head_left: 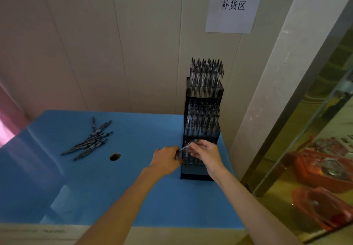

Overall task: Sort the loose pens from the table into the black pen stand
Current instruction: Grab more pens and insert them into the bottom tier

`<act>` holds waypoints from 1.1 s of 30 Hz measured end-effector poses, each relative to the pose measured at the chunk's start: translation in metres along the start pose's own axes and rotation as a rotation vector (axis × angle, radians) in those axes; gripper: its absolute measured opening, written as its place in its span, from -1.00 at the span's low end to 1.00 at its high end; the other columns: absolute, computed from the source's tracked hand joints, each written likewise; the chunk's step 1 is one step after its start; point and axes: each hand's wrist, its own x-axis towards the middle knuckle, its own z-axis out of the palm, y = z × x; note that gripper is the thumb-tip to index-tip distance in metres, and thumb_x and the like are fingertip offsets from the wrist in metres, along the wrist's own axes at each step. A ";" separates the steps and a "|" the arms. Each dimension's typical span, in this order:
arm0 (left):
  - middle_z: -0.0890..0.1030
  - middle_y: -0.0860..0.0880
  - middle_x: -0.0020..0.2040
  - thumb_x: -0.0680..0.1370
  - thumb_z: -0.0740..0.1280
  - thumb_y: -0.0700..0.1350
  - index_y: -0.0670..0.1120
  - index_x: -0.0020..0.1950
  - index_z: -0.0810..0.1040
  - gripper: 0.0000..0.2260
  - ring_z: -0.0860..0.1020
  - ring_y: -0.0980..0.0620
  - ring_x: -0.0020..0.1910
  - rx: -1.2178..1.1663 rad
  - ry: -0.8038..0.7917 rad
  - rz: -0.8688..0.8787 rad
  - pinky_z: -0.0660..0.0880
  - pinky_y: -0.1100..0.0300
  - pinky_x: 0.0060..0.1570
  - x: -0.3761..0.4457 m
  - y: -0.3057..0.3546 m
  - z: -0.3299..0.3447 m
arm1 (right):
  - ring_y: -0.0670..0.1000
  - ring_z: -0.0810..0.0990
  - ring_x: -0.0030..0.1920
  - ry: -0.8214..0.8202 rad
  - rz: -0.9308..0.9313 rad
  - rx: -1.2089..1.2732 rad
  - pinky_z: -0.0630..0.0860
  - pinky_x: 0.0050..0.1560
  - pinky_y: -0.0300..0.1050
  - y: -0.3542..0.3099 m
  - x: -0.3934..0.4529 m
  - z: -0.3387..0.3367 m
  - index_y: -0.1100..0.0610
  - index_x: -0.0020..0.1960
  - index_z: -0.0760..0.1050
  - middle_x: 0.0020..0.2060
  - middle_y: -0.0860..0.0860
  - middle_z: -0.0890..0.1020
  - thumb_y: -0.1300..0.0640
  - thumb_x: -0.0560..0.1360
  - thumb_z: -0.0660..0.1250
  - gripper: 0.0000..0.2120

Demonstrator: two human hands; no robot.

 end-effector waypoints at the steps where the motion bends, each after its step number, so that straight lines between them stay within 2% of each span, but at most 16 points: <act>1: 0.61 -0.03 -0.06 0.55 0.31 0.02 -0.02 0.00 0.44 -0.86 0.57 -0.09 -0.03 0.041 -0.004 -0.001 0.40 0.04 0.05 -0.001 -0.005 -0.002 | 0.10 0.73 -0.07 0.034 -0.013 -0.008 0.66 0.01 -0.08 -0.002 0.002 -0.001 0.25 0.00 0.62 -0.14 0.11 0.74 0.25 0.57 0.38 -0.93; 3: 0.60 -0.02 0.11 0.56 0.31 0.07 0.00 0.14 0.47 -0.78 0.54 -0.06 0.12 0.122 -0.025 0.010 0.36 0.01 0.22 -0.002 -0.015 -0.005 | 0.09 0.73 -0.13 0.099 -0.069 -0.111 0.67 -0.03 -0.07 -0.002 0.006 -0.007 0.25 -0.03 0.61 -0.19 0.09 0.73 0.25 0.57 0.38 -0.93; 6: 0.55 -0.02 0.25 0.59 0.28 0.06 0.01 0.34 0.45 -0.66 0.46 -0.06 0.28 0.207 -0.023 0.025 0.30 0.01 0.34 -0.002 -0.025 -0.009 | -0.02 0.70 -0.21 0.147 -0.213 -0.403 0.66 -0.07 -0.09 0.001 0.014 -0.014 0.19 -0.09 0.61 -0.26 0.03 0.70 0.18 0.56 0.41 -0.92; 11: 0.54 -0.01 0.28 0.62 0.23 0.04 0.02 0.39 0.43 -0.65 0.45 -0.05 0.30 0.226 0.025 0.021 0.29 0.03 0.34 -0.002 -0.030 -0.011 | -0.16 0.61 -0.20 0.154 -0.336 -0.695 0.52 -0.15 -0.37 0.002 0.013 -0.008 0.15 -0.11 0.57 -0.25 -0.04 0.65 0.14 0.56 0.42 -0.89; 16: 0.55 -0.01 0.26 0.62 0.23 0.02 0.01 0.37 0.45 -0.67 0.47 -0.05 0.28 0.206 0.036 0.016 0.30 0.04 0.32 -0.004 -0.032 -0.012 | -0.20 0.58 -0.26 0.131 -0.362 -0.808 0.43 -0.23 -0.42 0.008 0.014 0.000 0.07 -0.18 0.50 -0.32 -0.09 0.60 0.13 0.55 0.43 -0.84; 19: 0.55 -0.02 0.26 0.61 0.23 0.01 0.01 0.36 0.46 -0.68 0.47 -0.06 0.28 0.201 0.036 0.010 0.31 0.04 0.31 -0.004 -0.033 -0.012 | -0.20 0.57 -0.27 0.117 -0.380 -0.843 0.44 -0.23 -0.42 0.010 0.014 0.004 0.10 -0.16 0.55 -0.31 -0.10 0.60 0.13 0.55 0.43 -0.87; 22: 0.54 -0.02 0.26 0.61 0.23 0.00 0.01 0.36 0.46 -0.68 0.47 -0.05 0.27 0.198 0.018 -0.001 0.32 0.03 0.31 -0.005 -0.034 -0.011 | -0.13 0.61 -0.24 0.064 -0.363 -0.855 0.56 -0.14 -0.28 0.014 0.015 0.006 0.19 -0.11 0.62 -0.27 -0.02 0.66 0.15 0.53 0.45 -0.89; 25: 0.55 -0.02 0.26 0.62 0.22 0.00 0.01 0.36 0.46 -0.68 0.47 -0.05 0.27 0.190 0.018 -0.004 0.33 0.03 0.31 -0.007 -0.033 -0.010 | -0.10 0.61 -0.22 0.020 -0.297 -0.905 0.57 -0.11 -0.23 0.023 0.016 0.008 0.19 -0.08 0.65 -0.23 0.02 0.69 0.13 0.53 0.45 -0.89; 28: 0.56 -0.02 0.25 0.61 0.22 -0.01 0.01 0.36 0.46 -0.68 0.47 -0.05 0.27 0.174 0.014 -0.013 0.32 0.03 0.31 -0.009 -0.033 -0.009 | -0.10 0.62 -0.27 0.028 -0.275 -0.918 0.56 -0.19 -0.20 0.028 0.016 0.012 0.17 -0.13 0.64 -0.30 -0.01 0.65 0.11 0.55 0.43 -0.86; 31: 0.56 -0.03 0.24 0.61 0.23 -0.01 0.01 0.35 0.46 -0.69 0.47 -0.06 0.27 0.172 -0.002 -0.026 0.32 0.02 0.32 -0.012 -0.031 -0.009 | -0.13 0.58 -0.35 0.035 -0.263 -0.963 0.42 -0.36 -0.32 0.027 0.016 0.015 0.17 -0.20 0.61 -0.37 -0.02 0.61 0.11 0.56 0.42 -0.81; 33: 0.56 -0.03 0.25 0.61 0.22 -0.01 0.01 0.36 0.46 -0.69 0.47 -0.07 0.28 0.172 -0.015 -0.035 0.32 0.01 0.33 -0.013 -0.030 -0.008 | -0.13 0.57 -0.37 0.050 -0.245 -0.967 0.40 -0.39 -0.32 0.028 0.016 0.014 0.17 -0.25 0.58 -0.40 -0.02 0.60 0.11 0.56 0.41 -0.77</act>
